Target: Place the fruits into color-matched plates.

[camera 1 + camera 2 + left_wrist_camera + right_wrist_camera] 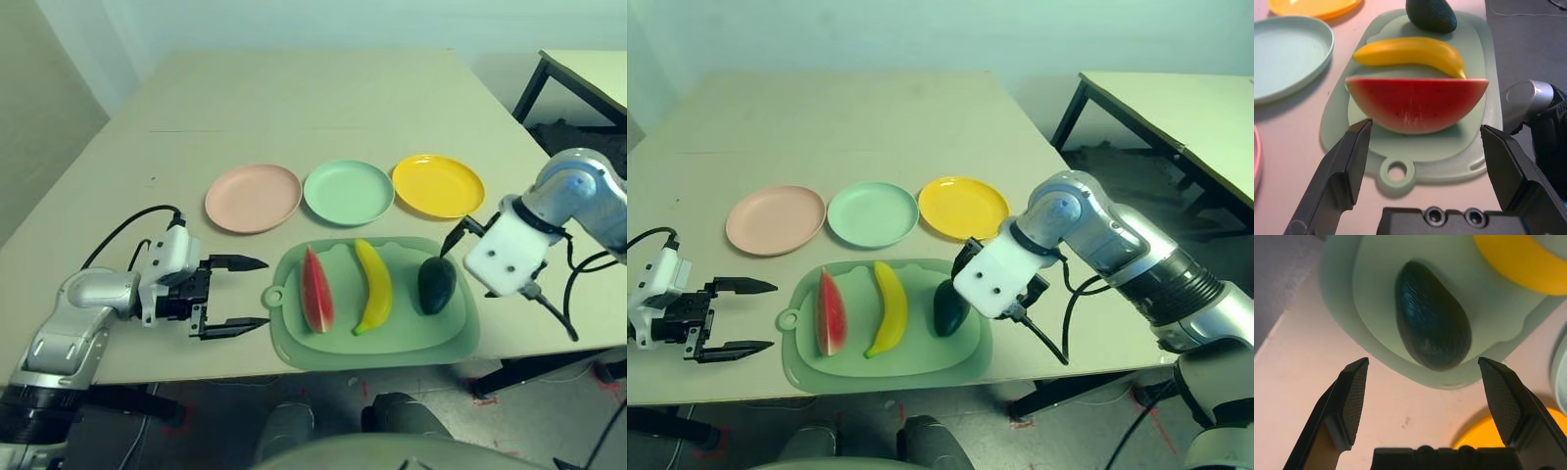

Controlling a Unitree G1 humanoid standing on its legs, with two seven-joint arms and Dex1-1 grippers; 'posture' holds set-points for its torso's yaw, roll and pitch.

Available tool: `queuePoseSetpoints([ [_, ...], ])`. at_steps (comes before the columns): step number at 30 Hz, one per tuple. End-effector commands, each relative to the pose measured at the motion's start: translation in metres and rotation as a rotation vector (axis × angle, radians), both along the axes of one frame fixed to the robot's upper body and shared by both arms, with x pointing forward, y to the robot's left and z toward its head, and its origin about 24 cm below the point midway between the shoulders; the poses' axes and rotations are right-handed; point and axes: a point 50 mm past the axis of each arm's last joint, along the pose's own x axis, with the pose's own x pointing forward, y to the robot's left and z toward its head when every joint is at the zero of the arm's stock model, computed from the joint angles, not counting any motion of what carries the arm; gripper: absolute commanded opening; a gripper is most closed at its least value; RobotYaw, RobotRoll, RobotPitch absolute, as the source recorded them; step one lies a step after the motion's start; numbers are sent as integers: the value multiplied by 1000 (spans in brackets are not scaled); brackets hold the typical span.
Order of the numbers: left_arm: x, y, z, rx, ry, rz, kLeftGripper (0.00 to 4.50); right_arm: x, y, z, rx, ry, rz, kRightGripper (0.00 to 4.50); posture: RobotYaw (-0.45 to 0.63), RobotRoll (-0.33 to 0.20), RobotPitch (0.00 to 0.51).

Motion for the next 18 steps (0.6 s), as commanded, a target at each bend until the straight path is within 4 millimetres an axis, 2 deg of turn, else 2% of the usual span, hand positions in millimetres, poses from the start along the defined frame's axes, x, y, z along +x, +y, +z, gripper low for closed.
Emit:
queuePoseSetpoints([
  [1,-2,-1,1,14,5,-3,4470,7,3,-3,-16,-25,6,4500,41,0,47],
  [9,-2,3,1,35,-2,-6,4470,7,4,-14,-15,3,10,4500,50,0,55],
  [18,-2,8,2,49,4,-4,4470,5,13,-23,7,34,11,4500,53,0,58],
])
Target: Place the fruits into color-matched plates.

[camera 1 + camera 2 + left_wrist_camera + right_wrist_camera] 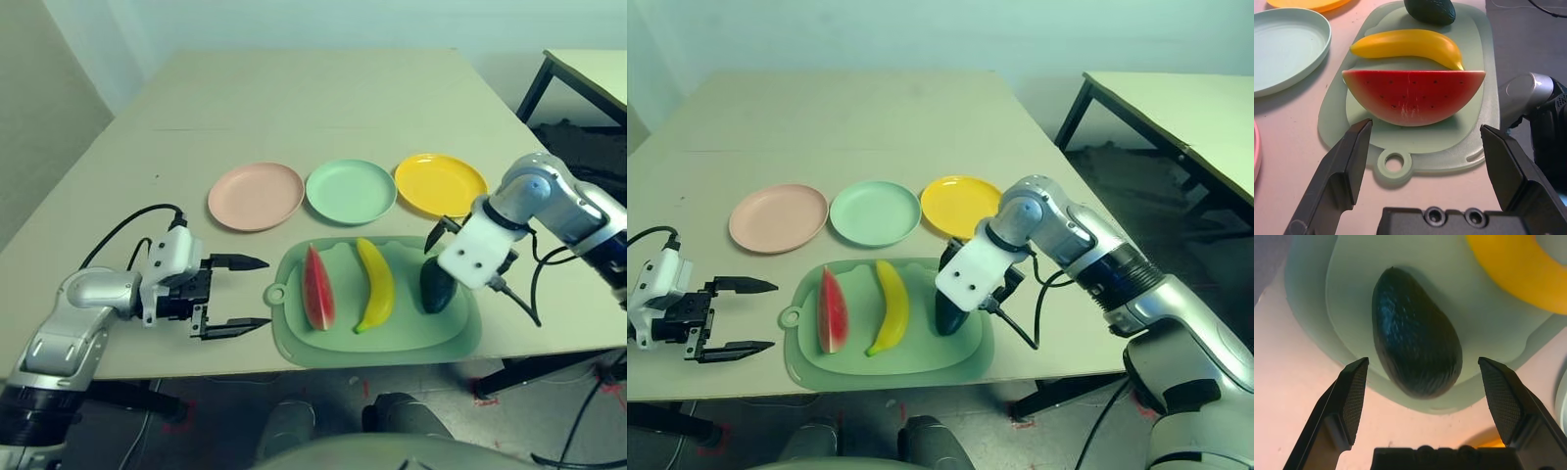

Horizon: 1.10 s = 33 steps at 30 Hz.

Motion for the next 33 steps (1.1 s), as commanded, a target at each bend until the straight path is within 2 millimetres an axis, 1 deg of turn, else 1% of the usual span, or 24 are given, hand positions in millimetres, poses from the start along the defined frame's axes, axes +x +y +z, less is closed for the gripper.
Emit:
queuePoseSetpoints([
  [1,-2,5,2,21,0,4,4470,0,3,-2,3,-4,1,4500,55,0,60],
  [12,-3,12,10,34,-28,28,4470,5,0,-13,-35,23,-35,4500,71,0,66],
  [15,-3,14,11,40,-36,38,4500,4,-1,-15,-32,45,-49,3930,74,0,66],
  [17,-3,15,12,42,-40,43,4500,4,-3,-16,-37,48,-57,3236,74,0,66],
  [18,-3,16,12,41,-42,47,4500,4,-3,-16,-38,49,-59,2792,73,0,65],
  [20,-3,16,12,39,-44,55,4500,4,-3,-16,-36,50,-63,2042,75,0,64],
  [23,-3,17,12,40,-43,58,4500,3,-3,-15,-36,52,-65,1074,72,0,64],
  [26,-4,14,11,40,-38,52,4500,3,-3,-16,-38,53,-66,8,74,0,60],
  [33,-3,10,10,35,-39,46,4500,7,-4,-14,-51,32,-70,8,70,0,51],
])
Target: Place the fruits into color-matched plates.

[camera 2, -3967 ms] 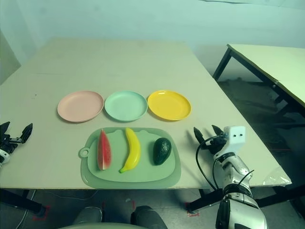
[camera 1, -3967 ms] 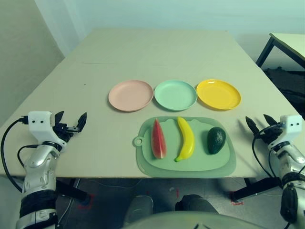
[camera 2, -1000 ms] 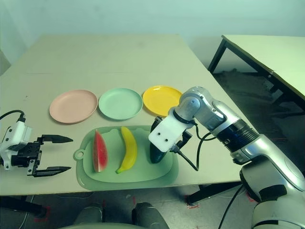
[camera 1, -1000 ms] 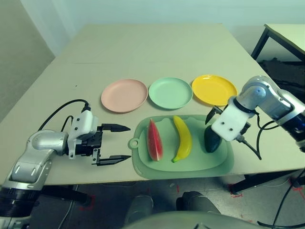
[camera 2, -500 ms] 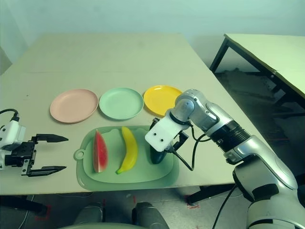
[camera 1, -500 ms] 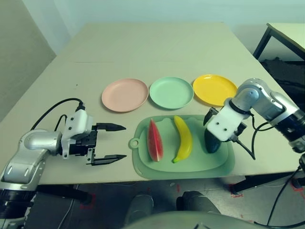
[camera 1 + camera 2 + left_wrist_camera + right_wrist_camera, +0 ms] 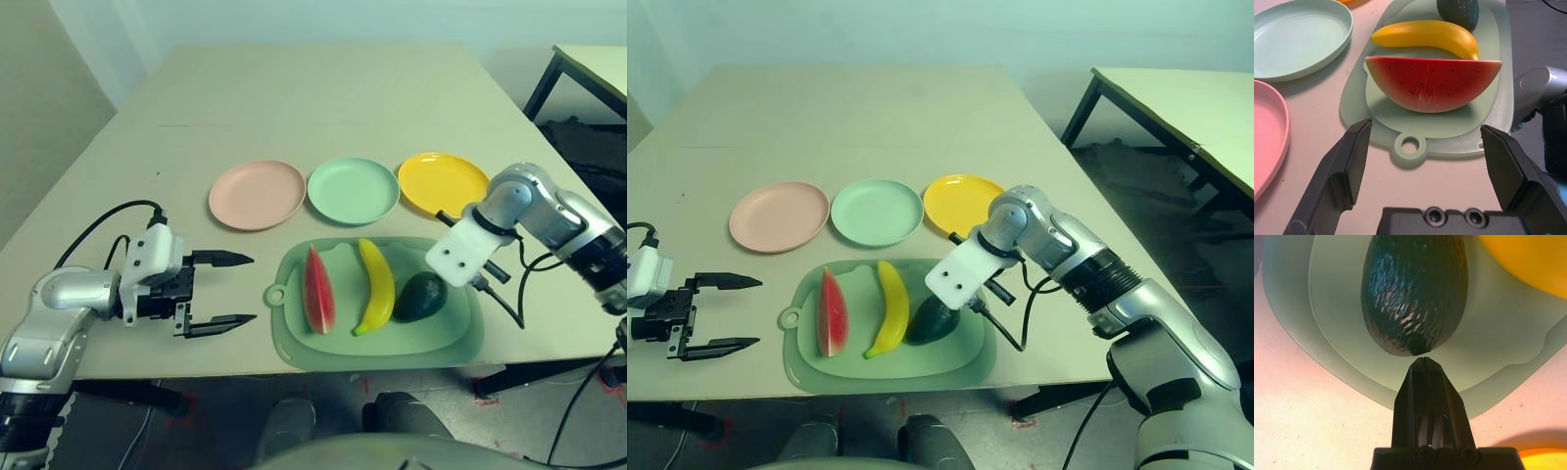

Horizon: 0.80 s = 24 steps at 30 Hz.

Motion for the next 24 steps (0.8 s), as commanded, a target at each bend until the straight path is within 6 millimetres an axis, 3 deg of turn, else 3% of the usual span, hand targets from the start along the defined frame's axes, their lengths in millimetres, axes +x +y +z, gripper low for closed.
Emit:
queuePoseSetpoints([
  [1,1,-3,1,8,-2,-9,4500,4,-4,1,-30,-17,-4,171,70,0,49],
  [5,2,-4,2,7,-5,-10,4500,12,-13,8,-69,-58,-18,1224,66,0,45],
  [14,5,-4,1,2,-6,-14,4500,14,-37,37,-119,-120,-86,4467,49,0,45],
  [19,7,-4,-3,1,4,-11,4500,-6,-5,58,23,-102,-60,4467,40,0,44],
  [24,9,-3,-3,1,3,-12,4500,-25,20,60,55,-91,-24,4467,29,0,47],
])
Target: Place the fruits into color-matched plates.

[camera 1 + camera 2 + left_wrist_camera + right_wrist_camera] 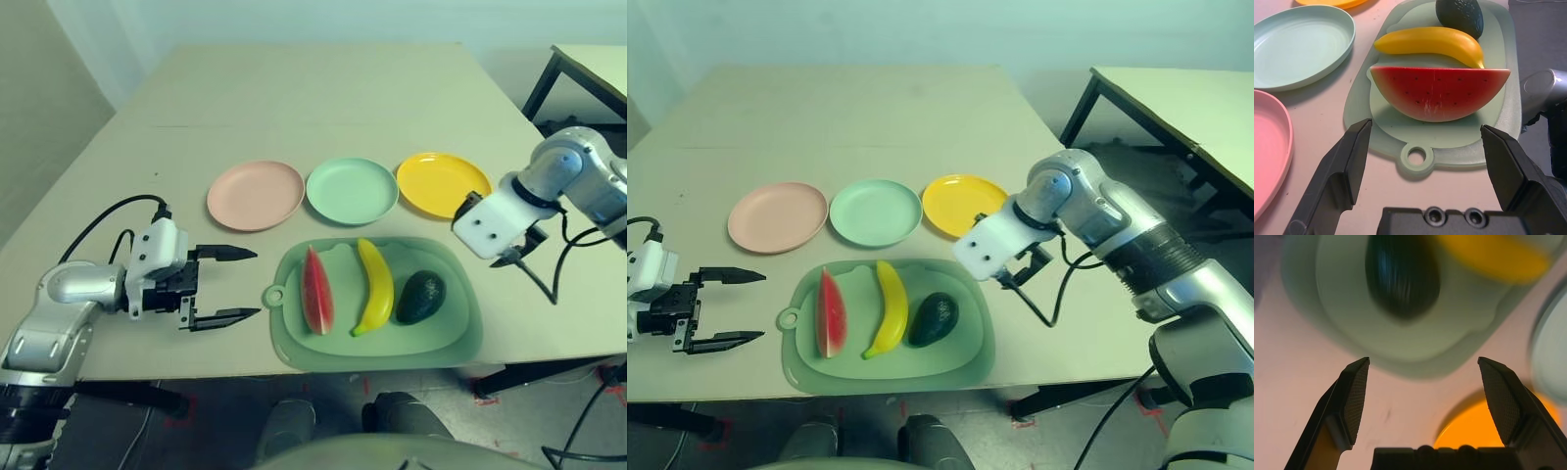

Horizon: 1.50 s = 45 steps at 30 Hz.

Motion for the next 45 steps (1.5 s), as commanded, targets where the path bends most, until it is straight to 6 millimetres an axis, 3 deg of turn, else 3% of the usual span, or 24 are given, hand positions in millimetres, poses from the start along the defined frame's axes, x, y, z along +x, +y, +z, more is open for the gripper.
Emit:
queuePoseSetpoints([
  [1,2,-1,-3,11,9,-12,4500,-10,15,1,27,2,18,4467,27,0,49],
  [7,3,1,-1,19,13,-20,4500,-19,27,-13,18,24,30,4467,34,0,54],
  [22,1,10,1,40,4,12,4500,-11,25,-49,-58,73,-2,4467,53,0,54],
  [37,0,15,3,62,2,14,4500,-14,26,-65,-61,120,-33,4467,52,0,55],
  [40,0,15,2,64,1,12,4500,-15,26,-65,-60,127,-34,3817,55,0,54],
  [42,0,14,2,62,2,9,4500,-16,26,-65,-57,133,-36,3114,55,0,55],
  [45,1,13,0,58,2,8,4500,-14,27,-66,-56,133,-41,3021,57,0,54],
])
